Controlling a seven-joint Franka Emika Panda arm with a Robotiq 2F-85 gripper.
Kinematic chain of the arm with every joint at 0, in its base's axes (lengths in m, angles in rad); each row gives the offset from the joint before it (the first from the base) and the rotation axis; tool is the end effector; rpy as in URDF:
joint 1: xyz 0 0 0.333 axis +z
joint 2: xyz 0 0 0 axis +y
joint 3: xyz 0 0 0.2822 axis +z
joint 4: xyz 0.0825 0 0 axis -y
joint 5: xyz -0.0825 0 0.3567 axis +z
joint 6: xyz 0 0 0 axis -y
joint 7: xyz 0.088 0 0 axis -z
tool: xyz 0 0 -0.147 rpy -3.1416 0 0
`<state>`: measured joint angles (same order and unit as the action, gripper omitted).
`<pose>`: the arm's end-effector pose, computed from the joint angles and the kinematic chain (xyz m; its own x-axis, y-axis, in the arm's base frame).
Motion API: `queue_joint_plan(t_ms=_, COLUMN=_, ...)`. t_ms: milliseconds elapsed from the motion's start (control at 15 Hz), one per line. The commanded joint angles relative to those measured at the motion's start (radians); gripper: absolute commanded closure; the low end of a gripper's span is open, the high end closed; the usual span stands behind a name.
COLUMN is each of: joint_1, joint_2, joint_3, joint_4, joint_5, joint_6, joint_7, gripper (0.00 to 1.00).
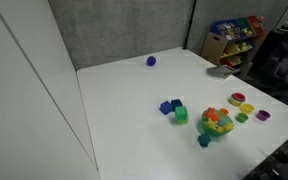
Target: Put the yellow bowl in the pink bowl
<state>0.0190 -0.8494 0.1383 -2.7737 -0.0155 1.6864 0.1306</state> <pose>0.2551 0.0301 0.3704 0.9741 -0.0449 -0.2218 -0.0119 -0.9889 0.1481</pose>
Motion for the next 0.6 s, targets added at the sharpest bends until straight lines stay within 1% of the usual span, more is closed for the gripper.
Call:
queue_joint_plan(t_ms=0, joint_1=0.011, joint_2=0.002, joint_3=-0.010, joint_4=0.002, joint_5=-0.006, joint_6=-0.003, joint_7=0.007, gripper=0.00)
queue_joint_plan(t_ms=267, joint_1=0.007, joint_2=0.018, joint_3=-0.008, joint_4=0.022, joint_5=-0.006, joint_6=0.004, joint_7=0.015, gripper=0.00)
queue_joint_plan(t_ms=533, joint_1=-0.012, joint_2=0.050, joint_3=-0.020, joint_4=0.057, joint_5=-0.015, joint_6=0.057, joint_7=0.014, gripper=0.00)
